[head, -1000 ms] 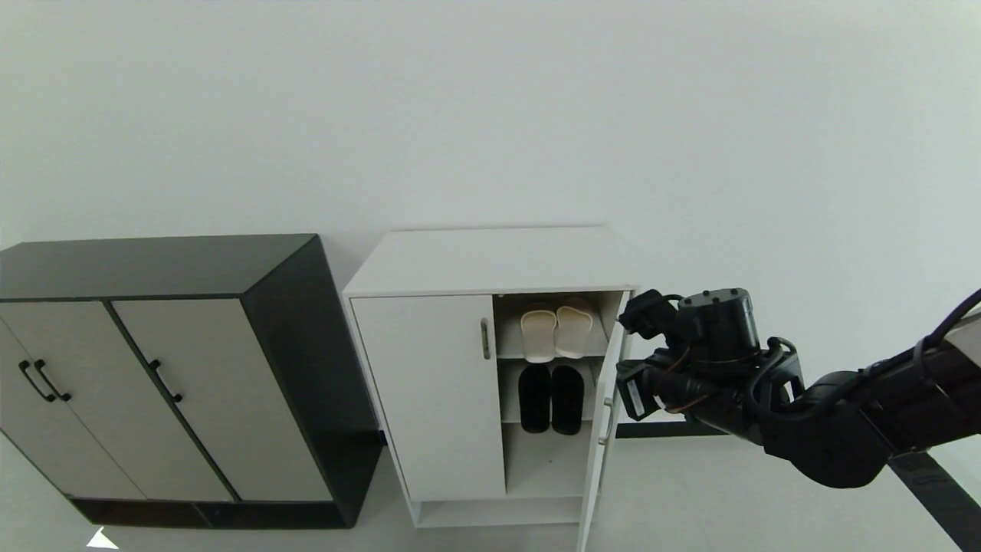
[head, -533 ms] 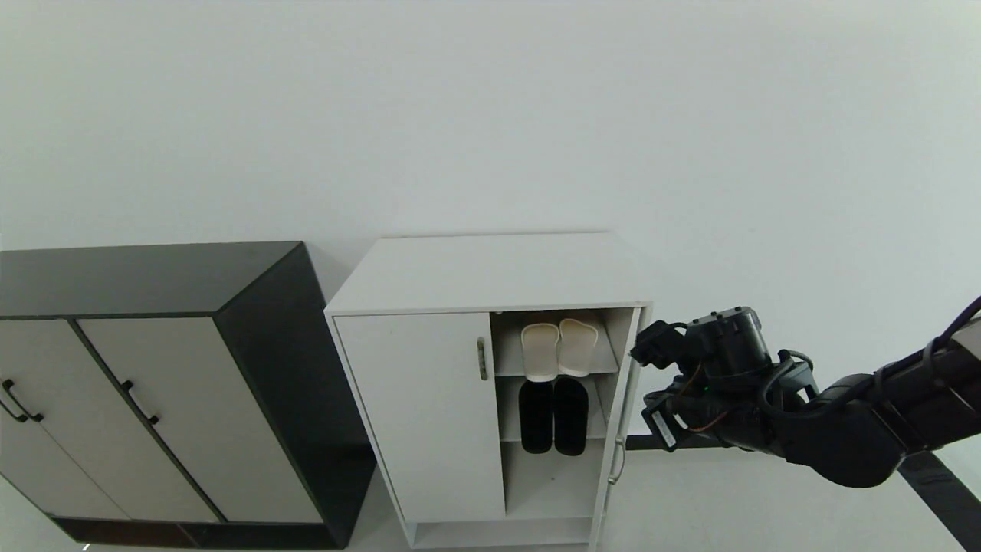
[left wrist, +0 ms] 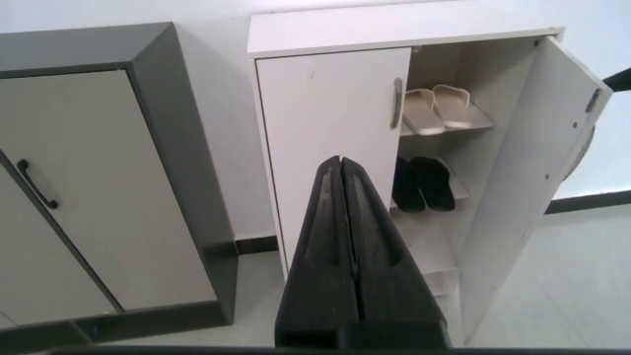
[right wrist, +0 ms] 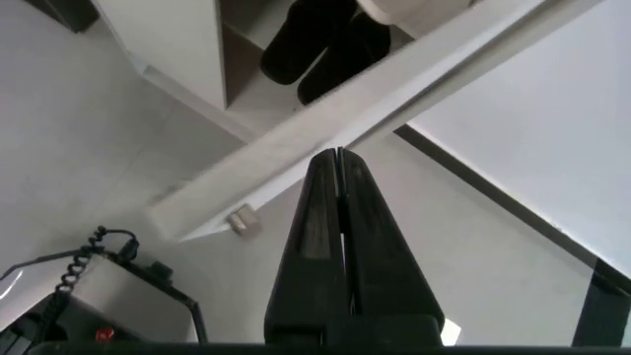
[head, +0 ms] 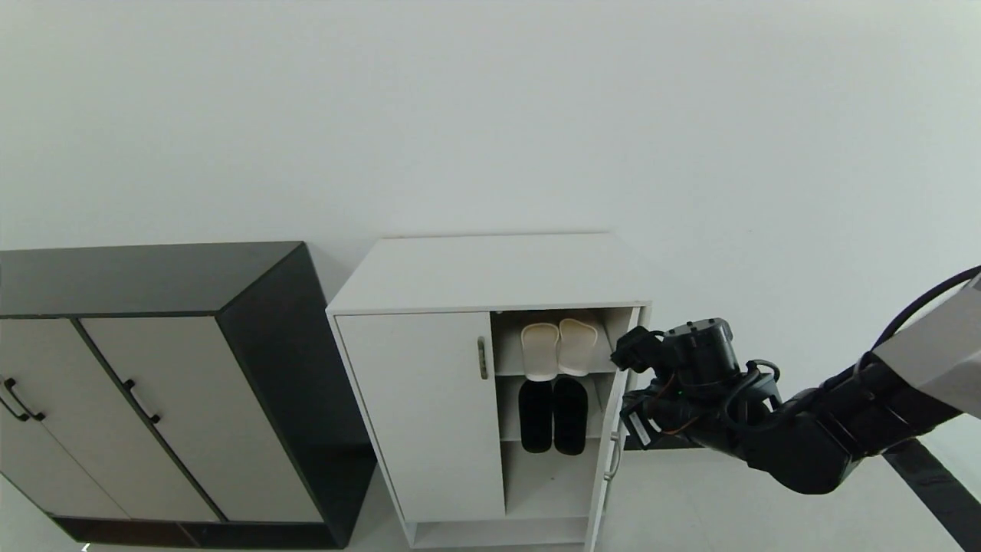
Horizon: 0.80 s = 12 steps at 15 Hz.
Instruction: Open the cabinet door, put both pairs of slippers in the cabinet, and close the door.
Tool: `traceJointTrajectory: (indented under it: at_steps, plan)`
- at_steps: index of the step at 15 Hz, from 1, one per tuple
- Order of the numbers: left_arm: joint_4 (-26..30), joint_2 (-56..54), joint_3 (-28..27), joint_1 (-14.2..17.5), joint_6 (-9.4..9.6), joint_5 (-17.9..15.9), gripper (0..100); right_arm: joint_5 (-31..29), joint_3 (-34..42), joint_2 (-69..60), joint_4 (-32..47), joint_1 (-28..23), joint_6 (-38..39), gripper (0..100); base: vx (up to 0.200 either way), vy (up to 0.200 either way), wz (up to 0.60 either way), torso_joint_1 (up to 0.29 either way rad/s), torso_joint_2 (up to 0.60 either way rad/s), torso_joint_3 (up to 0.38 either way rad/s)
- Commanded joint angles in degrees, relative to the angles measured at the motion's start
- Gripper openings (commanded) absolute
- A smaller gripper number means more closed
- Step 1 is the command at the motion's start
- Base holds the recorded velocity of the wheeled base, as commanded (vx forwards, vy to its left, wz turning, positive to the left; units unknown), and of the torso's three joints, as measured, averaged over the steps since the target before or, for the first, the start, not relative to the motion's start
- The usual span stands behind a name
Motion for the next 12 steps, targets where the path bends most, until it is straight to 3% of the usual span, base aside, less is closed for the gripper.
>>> traceJointTrajectory:
  at_steps: [1,7,12]
  plan:
    - [0.0,-0.01,0.0,0.01,0.01,0.01,0,-0.03,-0.67,3.03,-1.56,0.1,0.69,0,0.0,0.0,0.0,0.0,0.0,0.0]
    - [0.0,-0.01,0.0,0.01,0.01,0.01,0,-0.03,-3.93,10.06,-10.09,0.01,1.48,0,0.0,0.0,0.0,0.0,0.0,0.0]
    - [0.0,-0.01,0.0,0.01,0.01,0.01,0,0.14,-12.71,15.68,-12.29,0.01,5.0,0,0.0,0.0,0.0,0.0,0.0,0.0]
